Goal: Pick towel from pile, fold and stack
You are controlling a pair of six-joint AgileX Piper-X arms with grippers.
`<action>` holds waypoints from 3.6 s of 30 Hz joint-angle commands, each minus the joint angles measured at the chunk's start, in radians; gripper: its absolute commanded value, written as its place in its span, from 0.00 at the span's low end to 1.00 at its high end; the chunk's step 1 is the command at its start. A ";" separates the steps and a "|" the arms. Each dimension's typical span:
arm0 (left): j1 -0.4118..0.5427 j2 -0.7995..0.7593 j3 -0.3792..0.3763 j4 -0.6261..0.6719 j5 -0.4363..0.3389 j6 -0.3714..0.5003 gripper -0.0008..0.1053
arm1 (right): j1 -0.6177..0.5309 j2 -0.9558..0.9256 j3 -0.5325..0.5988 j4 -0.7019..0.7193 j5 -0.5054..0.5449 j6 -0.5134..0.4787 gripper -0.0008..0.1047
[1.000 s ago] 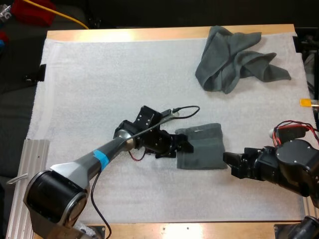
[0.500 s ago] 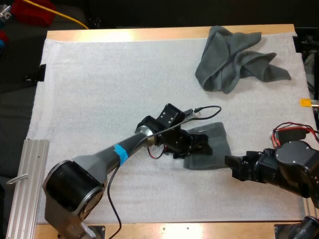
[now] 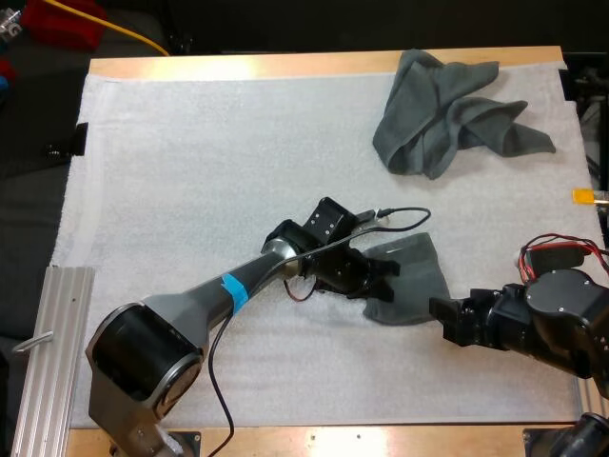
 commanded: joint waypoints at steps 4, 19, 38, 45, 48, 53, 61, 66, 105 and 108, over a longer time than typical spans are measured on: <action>0.027 -0.055 -0.006 0.057 0.024 0.130 0.01 | 0.000 -0.002 -0.008 0.001 0.007 -0.002 0.61; 0.313 -0.292 -0.100 0.565 0.045 0.601 0.01 | 0.000 -0.002 -0.008 0.001 0.023 -0.002 0.61; 0.563 -0.312 -0.233 0.925 -0.350 0.974 0.01 | 0.000 -0.002 -0.008 0.001 0.023 -0.002 0.61; 0.635 -0.278 -0.206 0.923 -0.380 0.997 0.01 | 0.000 -0.002 -0.008 0.001 0.023 -0.002 0.61; 0.672 -0.246 -0.183 0.923 -0.445 0.984 0.01 | 0.000 -0.002 -0.008 0.001 0.023 -0.002 0.61; 0.740 -0.231 -0.180 0.917 -0.578 0.937 0.01 | 0.000 -0.002 -0.008 0.001 0.023 -0.002 0.61; 0.819 -0.231 -0.180 0.858 -0.595 0.894 0.01 | 0.000 -0.002 -0.008 0.001 0.023 -0.002 0.61; 0.843 -0.194 -0.180 0.845 -0.617 0.883 0.01 | 0.000 -0.002 -0.008 0.001 0.023 -0.002 0.61; 0.824 -0.261 -0.217 0.887 -0.791 0.786 0.66 | 0.000 -0.002 -0.008 0.001 0.023 -0.002 0.61; 0.819 -0.267 -0.216 0.885 -0.732 0.786 0.66 | 0.000 -0.002 -0.008 0.001 0.023 -0.002 0.61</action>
